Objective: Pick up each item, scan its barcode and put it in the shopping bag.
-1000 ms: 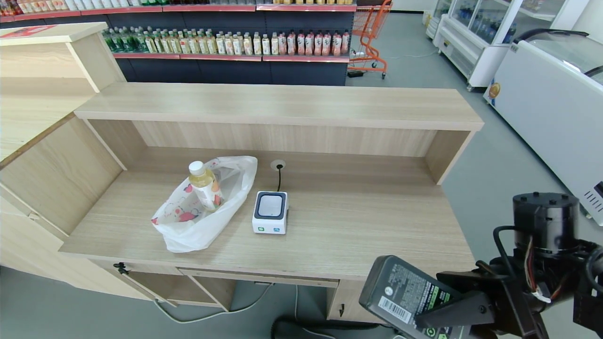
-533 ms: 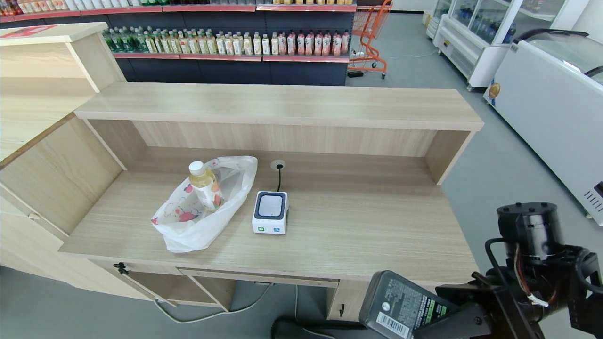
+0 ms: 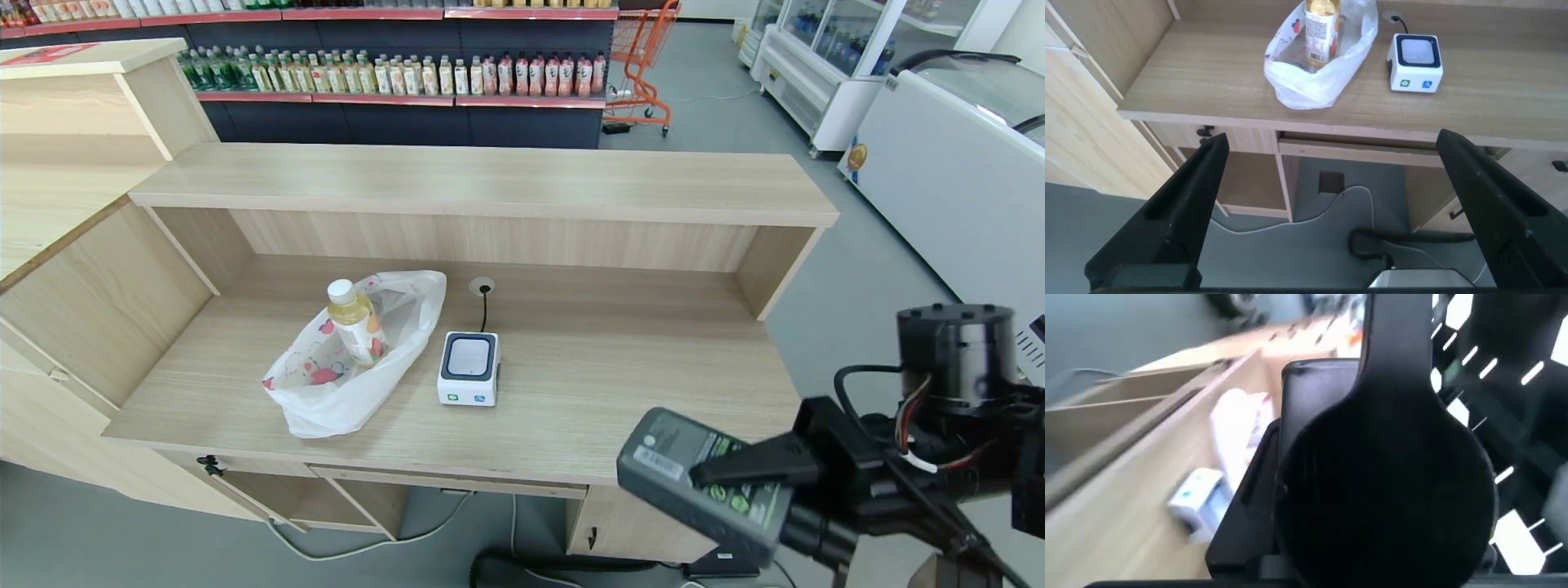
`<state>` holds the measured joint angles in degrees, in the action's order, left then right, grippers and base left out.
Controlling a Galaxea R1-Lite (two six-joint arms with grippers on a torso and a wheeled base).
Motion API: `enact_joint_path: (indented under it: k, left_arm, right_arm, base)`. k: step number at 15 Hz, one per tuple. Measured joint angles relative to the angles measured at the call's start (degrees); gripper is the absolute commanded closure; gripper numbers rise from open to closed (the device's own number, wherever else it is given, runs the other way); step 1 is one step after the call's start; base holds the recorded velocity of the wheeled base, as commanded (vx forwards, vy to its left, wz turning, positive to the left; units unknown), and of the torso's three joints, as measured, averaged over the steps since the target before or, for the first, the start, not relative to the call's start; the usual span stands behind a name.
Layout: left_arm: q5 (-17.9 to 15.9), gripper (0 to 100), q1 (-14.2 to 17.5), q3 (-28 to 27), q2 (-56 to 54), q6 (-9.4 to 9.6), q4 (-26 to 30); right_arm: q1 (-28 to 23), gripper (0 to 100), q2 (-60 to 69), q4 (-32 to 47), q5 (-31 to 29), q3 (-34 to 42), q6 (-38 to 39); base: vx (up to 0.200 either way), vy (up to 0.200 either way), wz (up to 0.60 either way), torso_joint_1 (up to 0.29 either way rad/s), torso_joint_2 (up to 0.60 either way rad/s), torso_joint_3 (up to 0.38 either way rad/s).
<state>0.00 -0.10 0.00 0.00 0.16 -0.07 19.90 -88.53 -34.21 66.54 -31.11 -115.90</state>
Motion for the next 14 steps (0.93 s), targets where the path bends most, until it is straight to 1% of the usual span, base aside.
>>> enact_joint_path:
  k: [1, 2, 3, 4, 6, 9, 10, 11, 14]
  left_arm:
    - [0.0, 0, 0.0, 0.0, 0.0, 0.0, 0.0]
    - [0.0, 0, 0.0, 0.0, 0.0, 0.02, 0.0]
    - [0.0, 0, 0.0, 0.0, 0.0, 0.02, 0.0]
    - [0.0, 0, 0.0, 0.0, 0.0, 0.02, 0.0]
    - [0.0, 0, 0.0, 0.0, 0.0, 0.02, 0.0]
    - [0.0, 0, 0.0, 0.0, 0.0, 0.0, 0.0]
    - [0.0, 0, 0.0, 0.0, 0.0, 0.02, 0.0]
    - [0.0, 0, 0.0, 0.0, 0.0, 0.0, 0.0]
    - [0.0, 0, 0.0, 0.0, 0.0, 0.02, 0.0]
  right_arm:
    - [-1.6, 100, 2.56, -0.6, -7.17, -0.83, 12.79]
    - [-4.61, 100, 5.27, -1.26, -12.31, -1.07, 25.11]
    - [-7.41, 100, 7.36, -1.49, -15.12, -0.55, 35.6]
    - [-9.4, 100, 8.98, -1.6, -16.57, 0.07, 46.92]
    - [-12.18, 100, 10.97, -1.84, -18.59, 0.4, 72.49]
    - [-13.89, 100, 11.33, -1.82, -23.59, -1.39, 111.0]
    - [-14.06, 100, 10.47, -1.84, -24.88, -2.21, 122.16]
    - [-14.28, 100, 8.59, -1.78, -26.06, -2.95, 128.84]
    - [-15.17, 100, 2.4, -1.69, -27.65, -4.19, 133.44]
  base:
    - [0.0, 0.0, 0.0, 0.0, 0.0, 0.0]
    - [0.0, 0.0, 0.0, 0.0, 0.0, 0.0]
    - [0.0, 0.0, 0.0, 0.0, 0.0, 0.0]
    - [0.0, 0.0, 0.0, 0.0, 0.0, 0.0]
    - [0.0, 0.0, 0.0, 0.0, 0.0, 0.0]
    - [0.0, 0.0, 0.0, 0.0, 0.0, 0.0]
    - [0.0, 0.0, 0.0, 0.0, 0.0, 0.0]
    - [0.0, 0.0, 0.0, 0.0, 0.0, 0.0]
    - [0.0, 0.0, 0.0, 0.0, 0.0, 0.0]
